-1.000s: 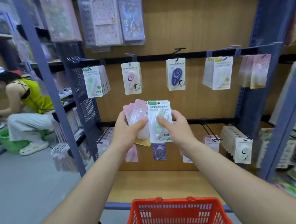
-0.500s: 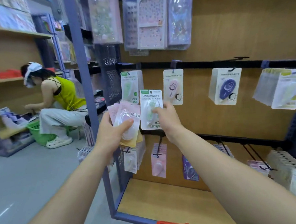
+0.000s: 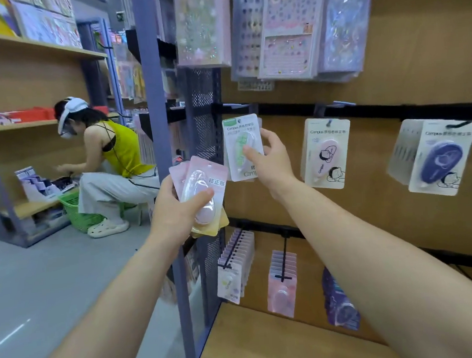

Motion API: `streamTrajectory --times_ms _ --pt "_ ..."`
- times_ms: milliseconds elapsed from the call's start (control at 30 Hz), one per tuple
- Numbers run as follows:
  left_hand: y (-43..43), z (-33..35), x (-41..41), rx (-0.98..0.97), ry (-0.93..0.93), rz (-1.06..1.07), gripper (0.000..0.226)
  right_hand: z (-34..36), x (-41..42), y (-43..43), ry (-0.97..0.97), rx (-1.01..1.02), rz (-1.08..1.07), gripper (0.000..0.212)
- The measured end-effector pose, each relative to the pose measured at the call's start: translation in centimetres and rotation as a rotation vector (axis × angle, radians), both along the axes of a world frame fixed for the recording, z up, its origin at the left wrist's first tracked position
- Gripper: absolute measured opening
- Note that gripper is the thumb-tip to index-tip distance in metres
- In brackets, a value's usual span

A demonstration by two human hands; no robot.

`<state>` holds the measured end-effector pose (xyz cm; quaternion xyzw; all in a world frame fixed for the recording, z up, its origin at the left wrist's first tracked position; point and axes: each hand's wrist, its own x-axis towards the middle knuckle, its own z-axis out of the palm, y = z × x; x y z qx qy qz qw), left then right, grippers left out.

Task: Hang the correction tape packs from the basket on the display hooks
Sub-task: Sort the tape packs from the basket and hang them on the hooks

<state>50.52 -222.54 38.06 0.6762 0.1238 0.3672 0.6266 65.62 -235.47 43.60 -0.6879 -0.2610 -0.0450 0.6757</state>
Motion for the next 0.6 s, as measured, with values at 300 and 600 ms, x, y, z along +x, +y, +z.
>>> streamTrajectory --times_ms 300,600 --pt "0.3 -0.7 0.5 0.0 0.009 -0.014 0.048 -0.5 0.8 0.6 0.037 -0.155 -0.169 0.041" --pt "-3.6 -3.4 -1.3 -0.044 0.027 -0.135 0.047 -6.6 -8.5 -6.5 0.161 -0.215 0.157 0.027"
